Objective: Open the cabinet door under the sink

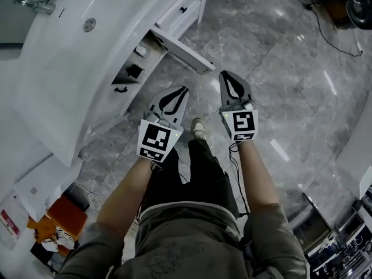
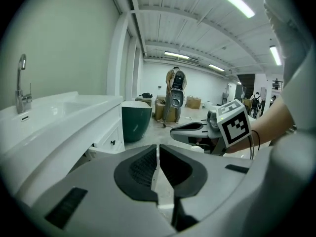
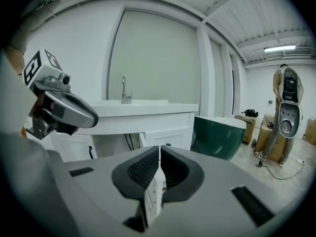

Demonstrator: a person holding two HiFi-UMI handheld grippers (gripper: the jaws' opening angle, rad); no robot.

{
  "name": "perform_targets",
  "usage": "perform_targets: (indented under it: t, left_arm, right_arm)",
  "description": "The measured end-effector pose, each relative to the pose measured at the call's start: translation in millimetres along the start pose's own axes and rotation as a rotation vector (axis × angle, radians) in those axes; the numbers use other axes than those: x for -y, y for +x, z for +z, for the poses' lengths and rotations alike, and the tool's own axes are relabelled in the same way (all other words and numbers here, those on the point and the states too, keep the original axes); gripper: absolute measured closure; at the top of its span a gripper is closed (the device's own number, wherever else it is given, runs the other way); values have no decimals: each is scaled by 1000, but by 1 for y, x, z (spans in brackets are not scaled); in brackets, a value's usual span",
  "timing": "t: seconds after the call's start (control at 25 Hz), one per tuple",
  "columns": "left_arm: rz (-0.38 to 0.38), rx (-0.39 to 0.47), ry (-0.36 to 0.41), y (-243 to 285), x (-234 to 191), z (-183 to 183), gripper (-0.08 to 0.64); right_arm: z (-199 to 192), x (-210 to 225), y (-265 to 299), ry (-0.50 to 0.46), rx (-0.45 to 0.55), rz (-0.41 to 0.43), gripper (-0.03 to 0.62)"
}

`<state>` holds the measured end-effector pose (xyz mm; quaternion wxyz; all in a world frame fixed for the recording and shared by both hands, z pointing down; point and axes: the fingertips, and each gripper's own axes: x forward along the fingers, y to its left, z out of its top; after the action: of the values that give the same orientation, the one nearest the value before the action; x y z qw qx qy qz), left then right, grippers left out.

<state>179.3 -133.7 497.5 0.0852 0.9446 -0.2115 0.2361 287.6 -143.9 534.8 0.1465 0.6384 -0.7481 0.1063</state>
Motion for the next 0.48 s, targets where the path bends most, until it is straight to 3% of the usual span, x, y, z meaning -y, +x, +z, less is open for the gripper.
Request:
perform_targets:
  t: [0.28, 0.48]
  left_arm:
    - [-36, 69, 64, -38, 1, 52, 528]
    - [-7, 103, 83, -70, -10, 86, 529]
  right_arm:
    - [93, -20, -25, -38, 76, 30, 558]
    - [153, -35, -39, -22, 124, 47, 560]
